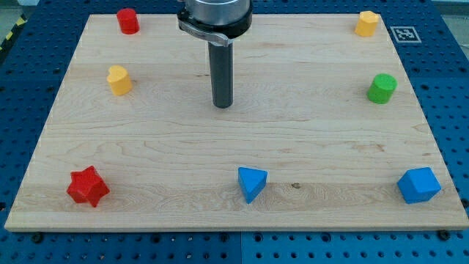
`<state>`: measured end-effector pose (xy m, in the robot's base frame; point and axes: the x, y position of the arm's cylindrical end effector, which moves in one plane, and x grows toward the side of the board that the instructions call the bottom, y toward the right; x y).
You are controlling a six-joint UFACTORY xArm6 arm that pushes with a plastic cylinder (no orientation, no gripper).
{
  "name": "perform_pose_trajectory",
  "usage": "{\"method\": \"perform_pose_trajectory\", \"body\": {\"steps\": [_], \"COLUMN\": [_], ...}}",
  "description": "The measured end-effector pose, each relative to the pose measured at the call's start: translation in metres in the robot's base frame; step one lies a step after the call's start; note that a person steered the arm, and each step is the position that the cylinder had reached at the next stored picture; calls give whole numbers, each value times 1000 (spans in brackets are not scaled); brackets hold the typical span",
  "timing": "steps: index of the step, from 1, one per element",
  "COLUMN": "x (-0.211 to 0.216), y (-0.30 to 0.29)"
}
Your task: Move your arm towards bottom left red star
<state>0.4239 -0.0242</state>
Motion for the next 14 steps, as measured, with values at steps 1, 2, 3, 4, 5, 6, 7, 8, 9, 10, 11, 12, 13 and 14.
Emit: {"method": "perform_pose_trajectory", "body": {"steps": [1,2,3,4,5,6,7,8,9,10,11,12,13,14], "x": [0,0,0,-4,6,46,78,98,104,146,151,168,174,166], "y": [-3,-9,-16,-17,-52,-103,-169,-251,-253,-243,-243,-226,-187,-162]}}
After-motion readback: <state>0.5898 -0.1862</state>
